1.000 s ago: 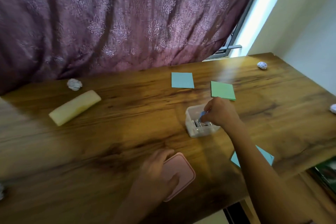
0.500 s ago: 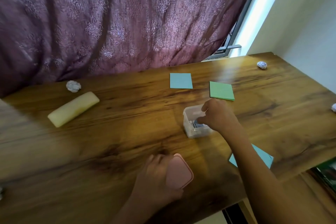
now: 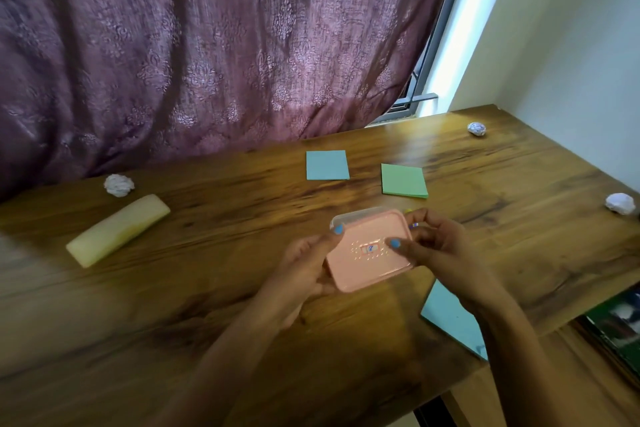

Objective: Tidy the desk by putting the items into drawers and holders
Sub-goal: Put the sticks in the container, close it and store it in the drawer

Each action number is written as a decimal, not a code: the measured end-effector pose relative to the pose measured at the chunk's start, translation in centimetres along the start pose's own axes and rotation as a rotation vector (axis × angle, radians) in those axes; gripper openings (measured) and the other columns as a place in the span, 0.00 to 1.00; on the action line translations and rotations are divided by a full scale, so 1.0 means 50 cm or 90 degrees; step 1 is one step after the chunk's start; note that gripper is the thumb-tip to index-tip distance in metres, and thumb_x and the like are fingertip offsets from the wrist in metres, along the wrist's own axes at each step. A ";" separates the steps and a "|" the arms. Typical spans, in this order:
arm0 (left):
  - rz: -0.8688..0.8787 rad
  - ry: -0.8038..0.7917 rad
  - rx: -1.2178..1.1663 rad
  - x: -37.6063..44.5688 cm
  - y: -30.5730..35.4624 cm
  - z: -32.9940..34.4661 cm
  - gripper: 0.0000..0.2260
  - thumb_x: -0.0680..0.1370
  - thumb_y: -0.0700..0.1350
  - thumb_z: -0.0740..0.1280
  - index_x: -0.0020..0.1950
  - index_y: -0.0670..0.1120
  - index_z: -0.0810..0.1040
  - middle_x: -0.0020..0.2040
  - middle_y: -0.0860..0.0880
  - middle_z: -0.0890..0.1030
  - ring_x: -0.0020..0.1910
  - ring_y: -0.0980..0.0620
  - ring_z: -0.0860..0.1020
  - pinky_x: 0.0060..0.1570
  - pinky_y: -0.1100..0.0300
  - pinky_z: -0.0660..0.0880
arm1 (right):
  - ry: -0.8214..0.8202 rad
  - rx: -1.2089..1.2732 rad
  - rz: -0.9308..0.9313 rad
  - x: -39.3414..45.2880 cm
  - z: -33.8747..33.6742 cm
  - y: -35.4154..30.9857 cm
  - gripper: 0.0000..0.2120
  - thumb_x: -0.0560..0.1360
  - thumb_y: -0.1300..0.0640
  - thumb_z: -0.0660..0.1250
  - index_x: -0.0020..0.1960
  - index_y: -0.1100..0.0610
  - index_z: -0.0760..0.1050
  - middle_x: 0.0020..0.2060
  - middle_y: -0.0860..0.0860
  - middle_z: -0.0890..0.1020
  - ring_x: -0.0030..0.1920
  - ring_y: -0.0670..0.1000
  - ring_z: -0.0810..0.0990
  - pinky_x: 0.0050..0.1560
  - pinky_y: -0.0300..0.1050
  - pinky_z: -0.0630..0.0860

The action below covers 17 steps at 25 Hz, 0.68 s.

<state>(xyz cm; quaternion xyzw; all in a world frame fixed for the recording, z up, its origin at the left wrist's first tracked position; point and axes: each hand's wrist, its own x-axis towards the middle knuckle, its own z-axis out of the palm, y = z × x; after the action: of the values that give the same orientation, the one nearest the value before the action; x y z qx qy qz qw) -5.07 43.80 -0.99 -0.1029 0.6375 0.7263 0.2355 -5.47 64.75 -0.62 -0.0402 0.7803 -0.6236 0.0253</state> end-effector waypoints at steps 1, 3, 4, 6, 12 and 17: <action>0.040 0.014 0.017 0.008 0.004 0.008 0.10 0.77 0.47 0.65 0.56 0.45 0.75 0.48 0.45 0.82 0.47 0.49 0.81 0.46 0.52 0.80 | 0.037 0.011 0.016 0.009 -0.007 0.006 0.11 0.68 0.63 0.71 0.50 0.61 0.75 0.37 0.54 0.85 0.41 0.52 0.85 0.37 0.39 0.81; 0.105 0.044 0.073 0.029 0.004 0.026 0.10 0.77 0.42 0.65 0.58 0.43 0.76 0.50 0.46 0.82 0.45 0.52 0.82 0.44 0.56 0.81 | 0.099 -0.002 0.055 0.028 -0.012 0.022 0.09 0.70 0.63 0.71 0.50 0.60 0.77 0.40 0.54 0.85 0.43 0.52 0.85 0.36 0.37 0.80; 0.128 0.068 0.108 0.041 0.001 0.033 0.10 0.77 0.40 0.66 0.58 0.43 0.77 0.51 0.45 0.82 0.46 0.52 0.82 0.43 0.57 0.81 | 0.130 -0.014 0.069 0.037 -0.010 0.030 0.07 0.71 0.62 0.71 0.49 0.58 0.78 0.41 0.55 0.85 0.44 0.51 0.85 0.36 0.37 0.80; 0.183 0.130 0.177 0.064 -0.006 0.042 0.12 0.76 0.40 0.68 0.59 0.43 0.78 0.52 0.45 0.82 0.49 0.51 0.82 0.46 0.53 0.82 | 0.183 -0.034 0.089 0.053 -0.005 0.051 0.05 0.71 0.59 0.72 0.46 0.54 0.80 0.40 0.55 0.85 0.43 0.52 0.85 0.39 0.43 0.82; 0.279 0.275 0.314 0.107 -0.013 0.038 0.14 0.74 0.43 0.70 0.59 0.45 0.79 0.53 0.48 0.82 0.46 0.53 0.81 0.48 0.55 0.80 | 0.215 -0.192 0.124 0.087 0.004 0.076 0.12 0.70 0.51 0.73 0.50 0.57 0.82 0.45 0.53 0.86 0.45 0.52 0.83 0.49 0.54 0.81; 0.277 0.296 0.370 0.129 -0.015 0.025 0.11 0.75 0.43 0.69 0.57 0.46 0.81 0.52 0.50 0.82 0.44 0.57 0.79 0.46 0.62 0.78 | 0.210 -0.299 0.074 0.099 0.017 0.070 0.16 0.73 0.51 0.70 0.56 0.59 0.81 0.49 0.52 0.84 0.43 0.45 0.79 0.36 0.30 0.71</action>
<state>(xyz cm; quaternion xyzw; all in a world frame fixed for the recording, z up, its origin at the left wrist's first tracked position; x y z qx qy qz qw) -10.13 46.41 -4.32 -0.0561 0.8585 0.5069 -0.0538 -10.41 64.22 -4.16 0.1017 0.8978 -0.4215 -0.0765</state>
